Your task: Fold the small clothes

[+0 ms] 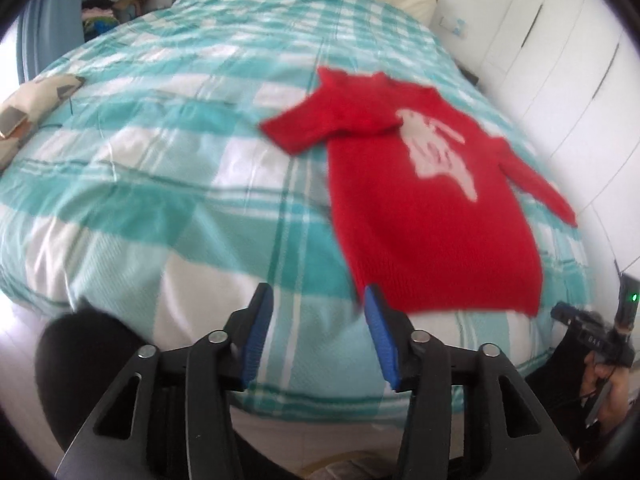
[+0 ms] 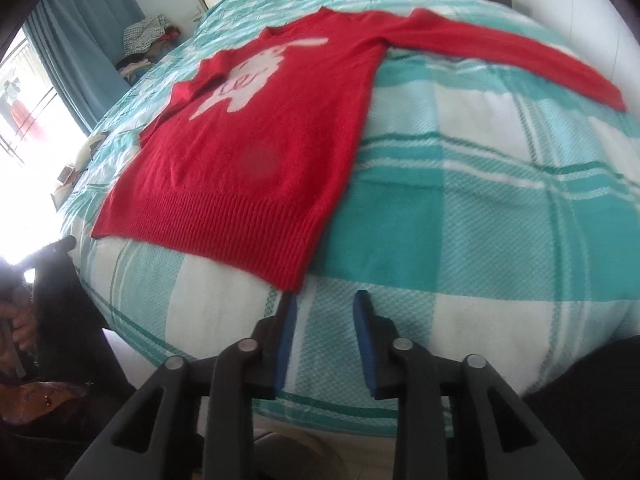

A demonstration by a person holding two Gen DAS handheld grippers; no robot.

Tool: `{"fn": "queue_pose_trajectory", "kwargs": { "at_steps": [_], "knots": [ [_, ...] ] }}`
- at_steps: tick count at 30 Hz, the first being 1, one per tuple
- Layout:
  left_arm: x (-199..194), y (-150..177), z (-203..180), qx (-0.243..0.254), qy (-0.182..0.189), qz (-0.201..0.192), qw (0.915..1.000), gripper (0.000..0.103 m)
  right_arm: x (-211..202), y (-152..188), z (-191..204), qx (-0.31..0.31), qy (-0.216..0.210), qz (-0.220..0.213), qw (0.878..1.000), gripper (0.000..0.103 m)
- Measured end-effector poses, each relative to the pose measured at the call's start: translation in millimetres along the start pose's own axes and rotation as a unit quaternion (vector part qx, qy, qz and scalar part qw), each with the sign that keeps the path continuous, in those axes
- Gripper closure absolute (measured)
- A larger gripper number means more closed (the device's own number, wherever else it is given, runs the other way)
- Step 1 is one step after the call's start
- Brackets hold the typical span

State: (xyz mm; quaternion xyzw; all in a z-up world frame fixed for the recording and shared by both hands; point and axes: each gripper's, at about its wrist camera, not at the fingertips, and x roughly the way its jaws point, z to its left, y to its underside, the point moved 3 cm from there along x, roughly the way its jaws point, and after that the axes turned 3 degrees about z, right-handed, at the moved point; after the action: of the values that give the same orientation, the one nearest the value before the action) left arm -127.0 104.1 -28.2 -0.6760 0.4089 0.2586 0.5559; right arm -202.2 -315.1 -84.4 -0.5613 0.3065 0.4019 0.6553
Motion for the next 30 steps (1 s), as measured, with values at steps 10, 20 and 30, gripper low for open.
{"fn": "queue_pose_trajectory", "kwargs": {
  "at_steps": [10, 20, 30],
  "knots": [
    [133, -133, 64, -0.1, 0.03, 0.009, 0.9945, 0.032, -9, -8, 4, 0.016, 0.003, -0.096, 0.995, 0.054],
    [176, -151, 38, -0.016, -0.055, 0.003, 0.9983, 0.098, 0, -5, 7, 0.027, -0.009, -0.1, 0.995, 0.054],
    [71, -208, 199, -0.095, -0.251, -0.082, 0.9596, 0.098, -13, -8, 0, 0.056, -0.004, -0.155, 0.986, 0.047]
  ]
}}
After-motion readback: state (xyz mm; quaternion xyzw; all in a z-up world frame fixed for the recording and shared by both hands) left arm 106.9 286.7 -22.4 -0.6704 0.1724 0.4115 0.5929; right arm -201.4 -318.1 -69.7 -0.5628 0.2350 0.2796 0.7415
